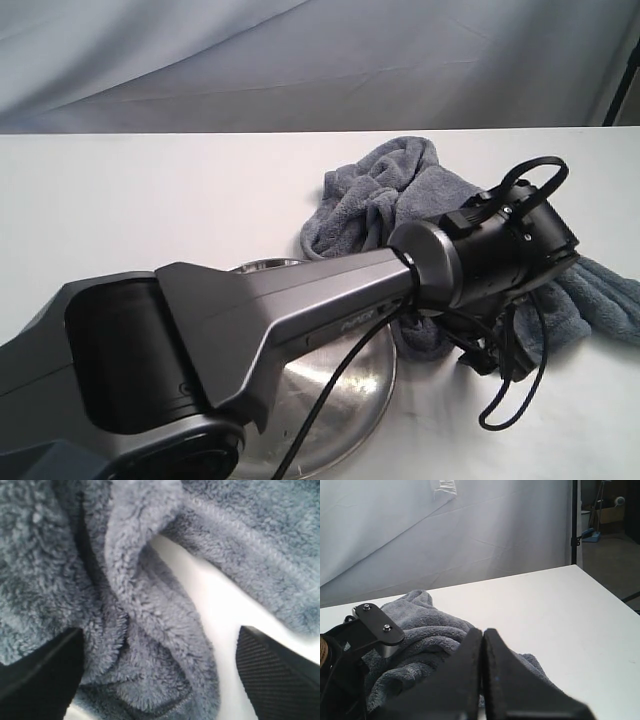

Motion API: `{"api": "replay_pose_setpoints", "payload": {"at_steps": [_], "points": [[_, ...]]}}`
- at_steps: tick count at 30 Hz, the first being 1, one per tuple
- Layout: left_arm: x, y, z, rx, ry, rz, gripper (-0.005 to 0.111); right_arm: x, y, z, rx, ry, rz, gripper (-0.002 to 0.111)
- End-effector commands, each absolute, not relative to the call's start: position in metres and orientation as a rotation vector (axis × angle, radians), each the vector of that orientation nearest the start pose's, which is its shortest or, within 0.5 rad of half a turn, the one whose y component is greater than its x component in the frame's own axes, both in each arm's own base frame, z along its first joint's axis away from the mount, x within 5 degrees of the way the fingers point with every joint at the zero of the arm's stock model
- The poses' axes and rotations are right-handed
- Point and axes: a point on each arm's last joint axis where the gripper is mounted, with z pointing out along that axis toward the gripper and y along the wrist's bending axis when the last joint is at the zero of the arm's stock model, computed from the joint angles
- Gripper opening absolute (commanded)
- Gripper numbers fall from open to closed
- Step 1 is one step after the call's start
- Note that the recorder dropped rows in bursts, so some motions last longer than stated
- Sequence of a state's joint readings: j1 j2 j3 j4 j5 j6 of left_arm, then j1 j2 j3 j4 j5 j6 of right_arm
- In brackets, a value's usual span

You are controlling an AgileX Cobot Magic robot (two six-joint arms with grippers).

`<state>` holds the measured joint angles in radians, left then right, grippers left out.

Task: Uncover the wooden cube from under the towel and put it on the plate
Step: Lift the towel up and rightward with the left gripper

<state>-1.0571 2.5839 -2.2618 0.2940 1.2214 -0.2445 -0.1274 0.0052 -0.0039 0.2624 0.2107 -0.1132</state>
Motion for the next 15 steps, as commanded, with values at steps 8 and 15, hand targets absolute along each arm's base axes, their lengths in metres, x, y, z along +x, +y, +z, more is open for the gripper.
{"api": "replay_pose_setpoints", "payload": {"at_steps": [8, 15], "points": [[0.2769, -0.4397, 0.0964, 1.245, 2.615, 0.264, 0.054, 0.0559, -0.002, 0.1948, 0.183, 1.676, 0.057, 0.0], [0.2803, -0.4382, 0.0976, 1.25, 2.577, 0.312, 0.014, 0.0559, -0.002, 0.1948, 0.183, 1.676, 0.057, 0.0]]}}
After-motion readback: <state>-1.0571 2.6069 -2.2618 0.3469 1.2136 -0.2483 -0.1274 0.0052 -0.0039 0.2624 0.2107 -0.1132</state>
